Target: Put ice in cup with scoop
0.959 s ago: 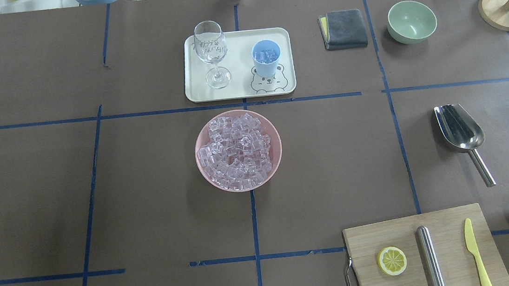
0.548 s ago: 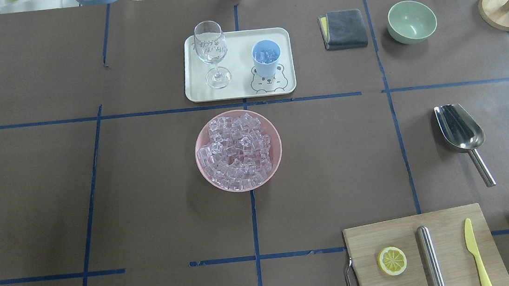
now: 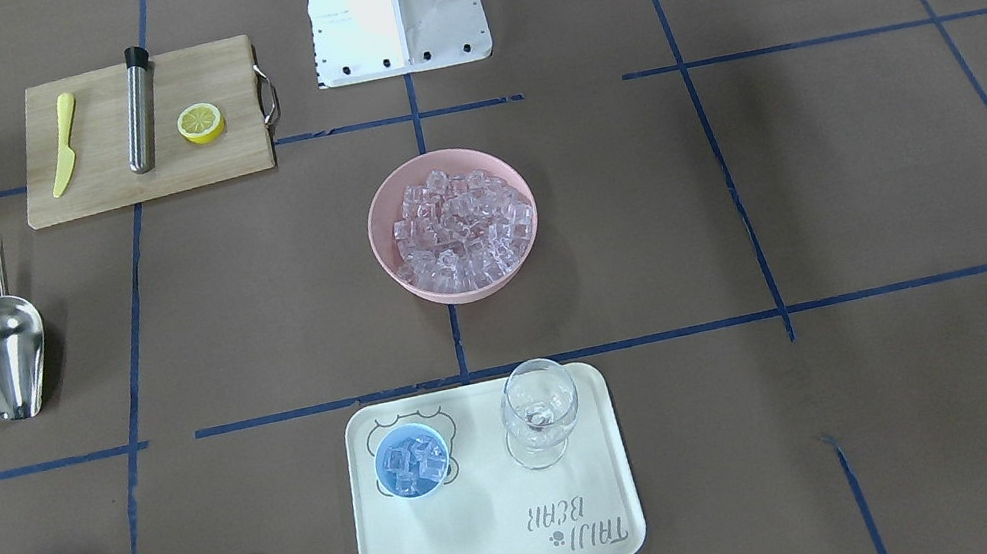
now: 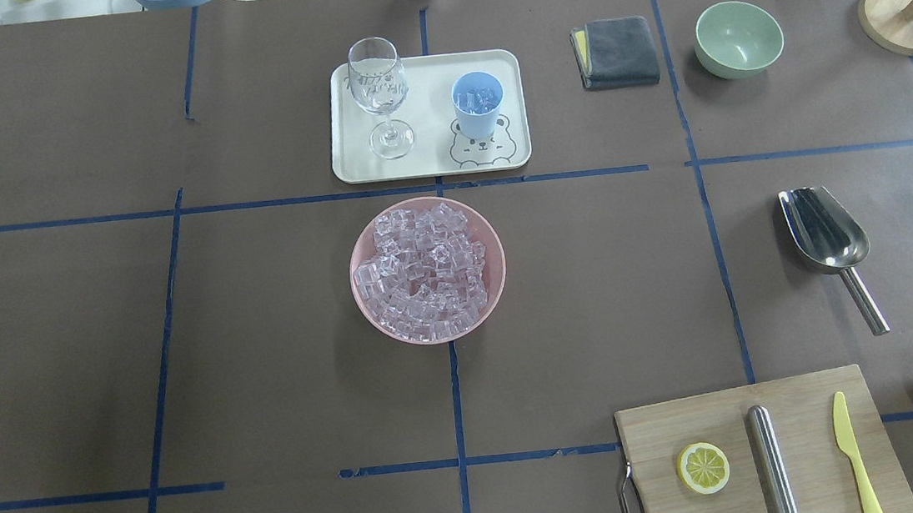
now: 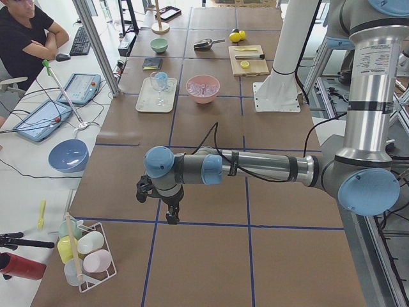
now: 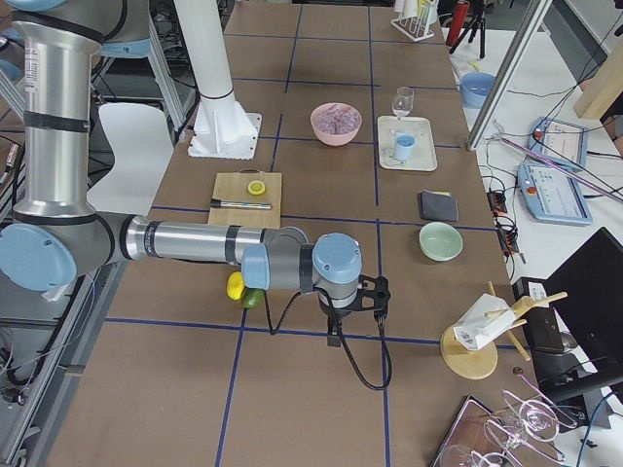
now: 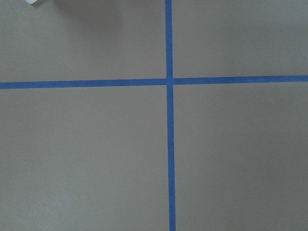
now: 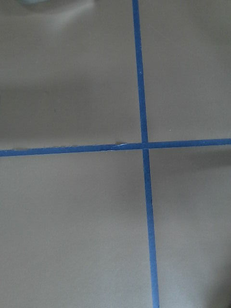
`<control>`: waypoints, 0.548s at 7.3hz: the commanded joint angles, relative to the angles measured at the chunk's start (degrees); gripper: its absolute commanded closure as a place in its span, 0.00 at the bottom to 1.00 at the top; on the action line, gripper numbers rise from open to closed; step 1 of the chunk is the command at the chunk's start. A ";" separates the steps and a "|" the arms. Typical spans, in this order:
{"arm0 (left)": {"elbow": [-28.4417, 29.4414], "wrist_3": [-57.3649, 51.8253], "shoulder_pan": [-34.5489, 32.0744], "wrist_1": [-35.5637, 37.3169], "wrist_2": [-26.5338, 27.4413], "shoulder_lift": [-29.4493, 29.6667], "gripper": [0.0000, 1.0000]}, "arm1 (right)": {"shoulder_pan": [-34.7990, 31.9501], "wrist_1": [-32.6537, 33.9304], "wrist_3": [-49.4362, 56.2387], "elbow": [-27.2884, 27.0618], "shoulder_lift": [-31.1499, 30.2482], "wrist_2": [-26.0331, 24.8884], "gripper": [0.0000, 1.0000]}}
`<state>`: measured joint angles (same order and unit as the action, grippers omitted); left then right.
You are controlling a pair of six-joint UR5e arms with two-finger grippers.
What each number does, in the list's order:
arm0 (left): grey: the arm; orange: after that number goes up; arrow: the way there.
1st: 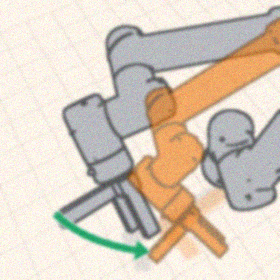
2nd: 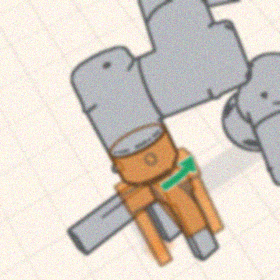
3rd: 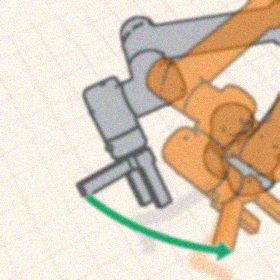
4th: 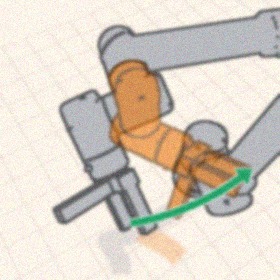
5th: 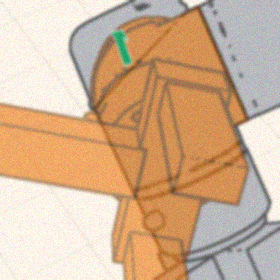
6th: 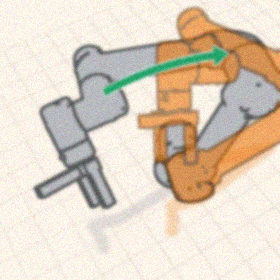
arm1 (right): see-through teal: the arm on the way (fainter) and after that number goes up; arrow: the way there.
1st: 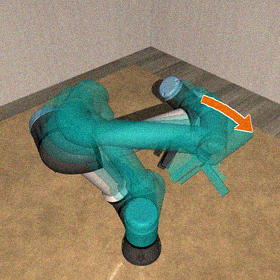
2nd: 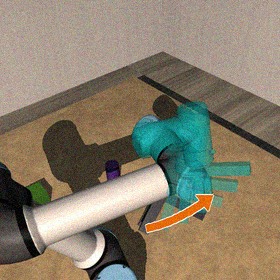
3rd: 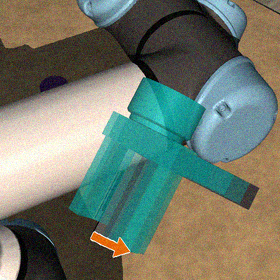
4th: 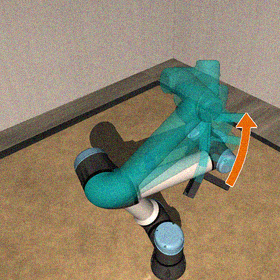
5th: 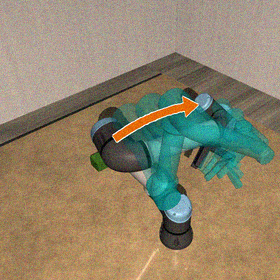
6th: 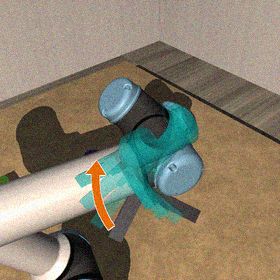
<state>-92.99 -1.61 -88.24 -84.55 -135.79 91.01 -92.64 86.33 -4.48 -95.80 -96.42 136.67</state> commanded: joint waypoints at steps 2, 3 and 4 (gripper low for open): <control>0.00 -0.06 0.00 0.00 0.00 -0.04 0.00 | 0.00 -0.19 0.09 0.00 -0.52 0.00 0.00; 0.00 -0.06 0.00 0.00 0.00 -0.04 0.00 | 0.00 -0.19 0.09 0.00 -0.53 0.00 0.00; 0.00 -0.06 0.00 0.00 0.00 0.04 0.00 | 0.00 -0.19 0.09 0.09 -0.53 0.00 0.00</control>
<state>-92.99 -1.66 -88.24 -84.55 -135.79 90.99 -92.64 86.15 -4.40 -95.78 -96.88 136.67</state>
